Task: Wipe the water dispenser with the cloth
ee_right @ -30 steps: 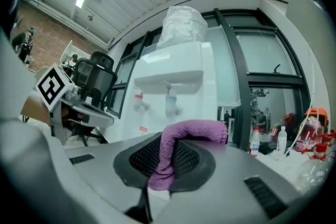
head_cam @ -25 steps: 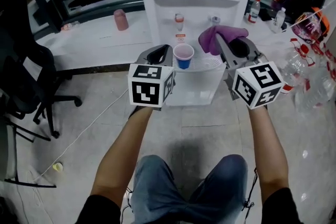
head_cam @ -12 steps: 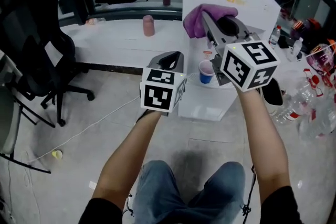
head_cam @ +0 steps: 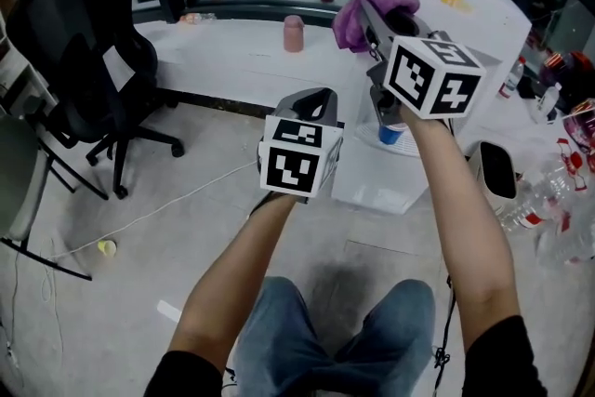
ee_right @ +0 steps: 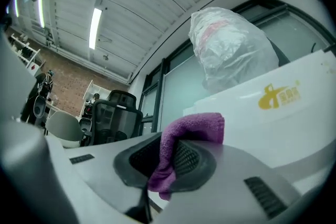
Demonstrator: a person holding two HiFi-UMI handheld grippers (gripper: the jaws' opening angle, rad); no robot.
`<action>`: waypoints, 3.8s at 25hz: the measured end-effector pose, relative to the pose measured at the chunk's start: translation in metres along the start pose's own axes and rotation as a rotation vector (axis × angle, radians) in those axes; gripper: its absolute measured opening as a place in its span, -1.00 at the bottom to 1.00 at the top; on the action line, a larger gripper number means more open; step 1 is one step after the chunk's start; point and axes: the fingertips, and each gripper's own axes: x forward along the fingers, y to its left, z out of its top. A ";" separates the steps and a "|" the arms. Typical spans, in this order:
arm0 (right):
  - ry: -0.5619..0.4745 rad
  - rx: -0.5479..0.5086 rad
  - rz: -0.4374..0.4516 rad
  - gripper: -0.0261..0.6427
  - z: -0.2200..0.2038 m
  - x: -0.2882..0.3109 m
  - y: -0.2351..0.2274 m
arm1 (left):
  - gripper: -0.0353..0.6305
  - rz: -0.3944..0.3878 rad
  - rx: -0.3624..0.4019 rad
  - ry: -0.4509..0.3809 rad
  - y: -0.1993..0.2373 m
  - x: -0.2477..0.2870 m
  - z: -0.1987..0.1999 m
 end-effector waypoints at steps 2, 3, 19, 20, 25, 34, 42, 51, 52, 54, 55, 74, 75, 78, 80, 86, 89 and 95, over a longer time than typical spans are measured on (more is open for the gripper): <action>0.017 0.024 0.003 -0.80 -0.014 0.002 0.002 | -0.81 0.001 -0.002 0.003 0.000 -0.001 -0.003; 0.027 0.029 0.002 -0.80 -0.021 0.002 0.003 | -0.81 0.000 -0.002 0.003 0.000 -0.001 -0.005; 0.185 0.085 -0.060 -0.80 -0.139 -0.012 0.012 | -0.81 -0.030 -0.014 0.041 0.005 -0.004 -0.059; 0.194 0.088 -0.062 -0.80 -0.146 -0.013 0.012 | -0.81 -0.033 -0.014 0.044 0.005 -0.003 -0.063; 0.241 0.109 -0.069 -0.79 -0.184 -0.017 0.013 | -0.81 -0.039 -0.015 0.070 0.005 -0.002 -0.085; 0.327 0.128 -0.078 -0.79 -0.249 -0.033 0.015 | -0.81 -0.043 -0.022 0.111 0.007 0.000 -0.122; 0.411 0.144 -0.083 -0.80 -0.303 -0.052 0.010 | -0.81 -0.052 -0.020 0.141 0.001 0.003 -0.144; 0.416 -0.025 0.081 -0.79 -0.306 -0.066 0.053 | -0.81 -0.032 -0.021 0.127 -0.004 0.005 -0.153; 0.421 -0.039 0.093 -0.79 -0.310 -0.067 0.056 | -0.81 -0.034 -0.021 0.128 -0.006 0.007 -0.156; 0.431 -0.039 0.101 -0.79 -0.322 -0.069 0.058 | -0.81 -0.037 -0.021 0.130 -0.009 0.009 -0.162; 0.436 -0.033 0.101 -0.79 -0.328 -0.070 0.059 | -0.81 -0.036 -0.020 0.132 -0.009 0.010 -0.166; 0.490 -0.044 -0.019 -0.80 -0.369 -0.120 0.000 | -0.81 -0.097 -0.051 0.111 -0.038 0.031 -0.197; 0.495 -0.044 -0.033 -0.79 -0.369 -0.126 -0.006 | -0.81 -0.104 -0.048 0.112 -0.041 0.032 -0.198; 0.502 -0.044 -0.075 -0.80 -0.369 -0.139 -0.021 | -0.81 -0.120 -0.036 0.114 -0.046 0.037 -0.201; 0.503 -0.043 -0.104 -0.80 -0.367 -0.148 -0.030 | -0.82 -0.129 -0.028 0.110 -0.048 0.039 -0.201; 0.522 -0.043 -0.198 -0.80 -0.363 -0.180 -0.062 | -0.81 -0.162 -0.045 0.108 -0.059 0.047 -0.205; 0.533 -0.036 -0.261 -0.80 -0.360 -0.200 -0.083 | -0.82 -0.185 -0.051 0.101 -0.070 0.052 -0.204; 0.552 -0.035 -0.361 -0.80 -0.356 -0.233 -0.122 | -0.82 -0.211 -0.060 0.103 -0.081 0.058 -0.209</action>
